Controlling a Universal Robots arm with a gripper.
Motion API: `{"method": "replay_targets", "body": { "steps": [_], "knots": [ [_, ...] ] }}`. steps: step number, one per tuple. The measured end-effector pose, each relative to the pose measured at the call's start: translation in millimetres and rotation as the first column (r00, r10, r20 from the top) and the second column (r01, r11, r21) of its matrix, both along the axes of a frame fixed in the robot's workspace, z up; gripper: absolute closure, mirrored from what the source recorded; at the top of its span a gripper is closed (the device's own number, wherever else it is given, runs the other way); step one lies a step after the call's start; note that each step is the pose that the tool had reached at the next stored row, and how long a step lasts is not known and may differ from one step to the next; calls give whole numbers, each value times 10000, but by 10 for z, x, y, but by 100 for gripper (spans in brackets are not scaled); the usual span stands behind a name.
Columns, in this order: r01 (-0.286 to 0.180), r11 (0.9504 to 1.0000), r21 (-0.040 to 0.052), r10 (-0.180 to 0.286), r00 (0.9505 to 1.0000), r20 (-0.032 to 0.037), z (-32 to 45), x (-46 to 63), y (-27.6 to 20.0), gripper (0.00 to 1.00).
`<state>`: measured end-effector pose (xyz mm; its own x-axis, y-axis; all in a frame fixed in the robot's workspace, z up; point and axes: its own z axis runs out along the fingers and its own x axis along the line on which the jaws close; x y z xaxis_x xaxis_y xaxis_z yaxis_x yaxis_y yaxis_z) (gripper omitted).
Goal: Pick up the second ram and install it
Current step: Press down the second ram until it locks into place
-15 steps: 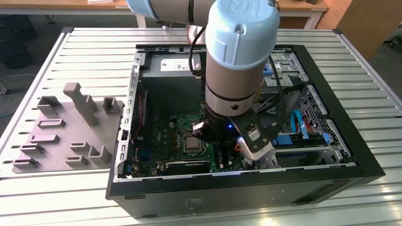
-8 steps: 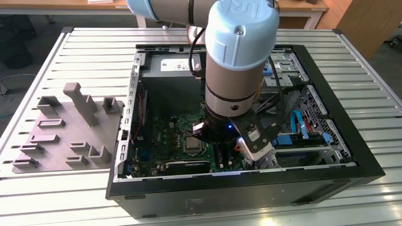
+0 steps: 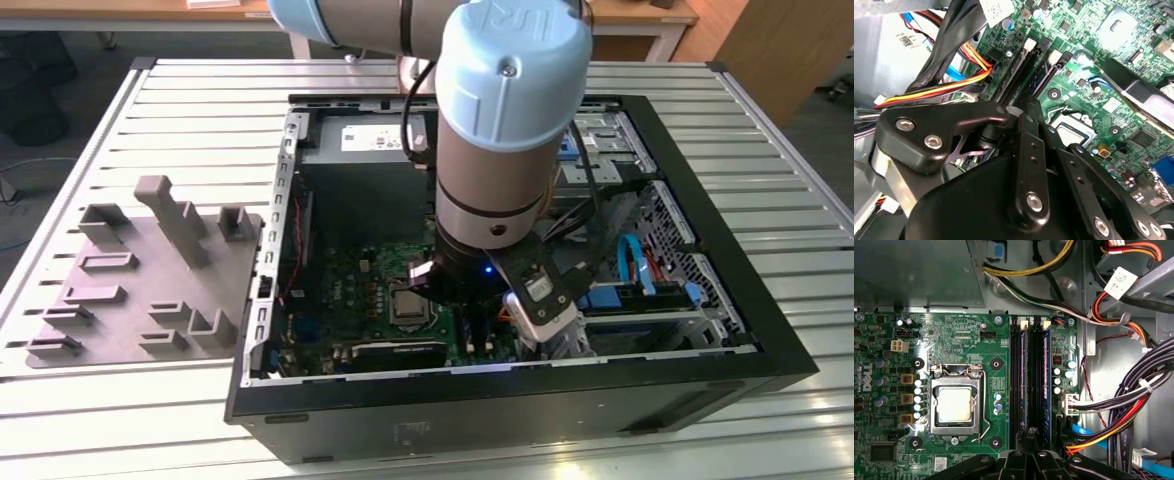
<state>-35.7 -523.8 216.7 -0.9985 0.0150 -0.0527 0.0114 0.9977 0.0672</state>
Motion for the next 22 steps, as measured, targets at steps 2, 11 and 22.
{"method": "replay_targets", "body": {
  "steps": [2, 11, 22],
  "knots": [
    [0, 10000, -1, 0, 10000, -1, -1, 0, 0, 89],
    [-1, 10000, -1, 1, 10000, 1, 85, 0, 1, 89],
    [0, 10000, 0, 0, 10000, 2, 251, 0, 1, 89]
  ]
}}
